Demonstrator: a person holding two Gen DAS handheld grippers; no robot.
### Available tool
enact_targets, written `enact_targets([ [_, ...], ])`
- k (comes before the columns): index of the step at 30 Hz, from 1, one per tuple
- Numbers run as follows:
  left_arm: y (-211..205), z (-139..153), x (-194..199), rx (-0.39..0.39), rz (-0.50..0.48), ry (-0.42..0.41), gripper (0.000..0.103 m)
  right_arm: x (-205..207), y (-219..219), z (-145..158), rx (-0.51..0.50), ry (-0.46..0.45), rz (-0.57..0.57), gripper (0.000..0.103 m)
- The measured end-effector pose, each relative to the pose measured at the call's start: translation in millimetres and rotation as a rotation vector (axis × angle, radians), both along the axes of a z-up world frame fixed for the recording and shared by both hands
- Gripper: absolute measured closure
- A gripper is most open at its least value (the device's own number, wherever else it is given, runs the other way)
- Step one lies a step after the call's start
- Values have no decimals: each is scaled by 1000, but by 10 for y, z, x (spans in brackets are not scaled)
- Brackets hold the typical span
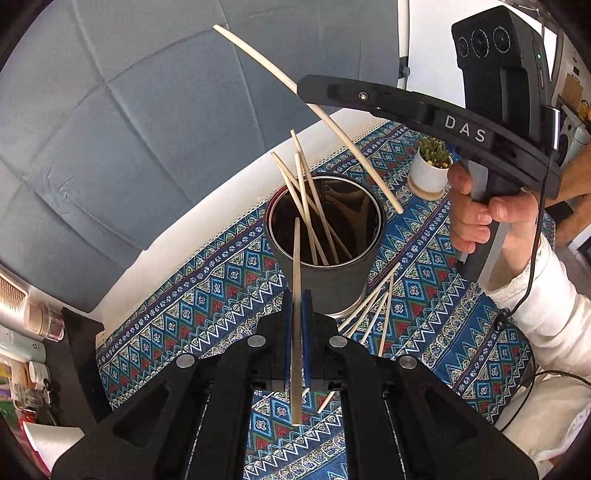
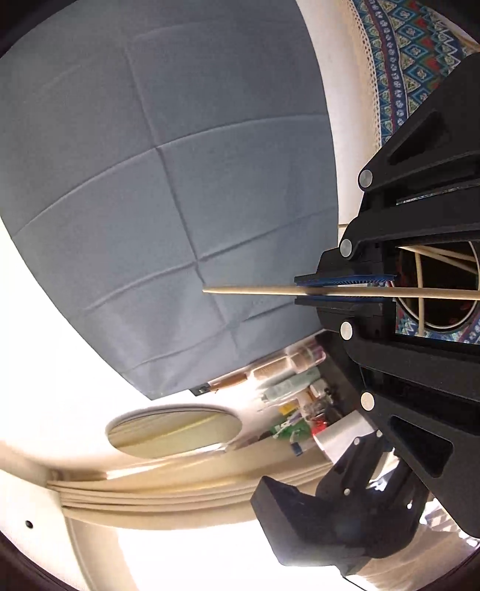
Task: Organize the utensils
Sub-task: 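Hold both sticks upright above the black cup opening, then open both grippers to drop the sticks into the black cup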
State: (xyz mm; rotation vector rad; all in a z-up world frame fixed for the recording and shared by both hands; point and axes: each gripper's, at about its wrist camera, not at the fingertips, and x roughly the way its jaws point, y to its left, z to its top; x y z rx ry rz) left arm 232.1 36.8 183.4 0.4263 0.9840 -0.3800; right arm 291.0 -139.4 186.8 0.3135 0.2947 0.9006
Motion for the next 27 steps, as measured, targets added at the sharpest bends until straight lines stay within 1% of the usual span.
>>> enact_targets([
  [4,-79,-115,114,52,-22,26,98,198,29,-118,56,32,15,98],
  [11,-179,-173,255,88,-31,50,97,412,41,-342,75,53,-20,98],
  [13,-212,-172,273,109,-36,53,97,398,35,-382,71,36,-28,98],
  [21,-326,-157,327,178,-55,50,96,290,-61,-467,38,32,-42,98],
  [24,-341,-97,342,178,-41,37,96,202,-92,-452,15,13,-41,98],
  [25,-344,-69,344,174,-36,29,95,169,-101,-442,8,7,-39,95],
  [27,-349,-20,343,177,-27,16,92,94,-128,-419,-5,-10,-50,95],
])
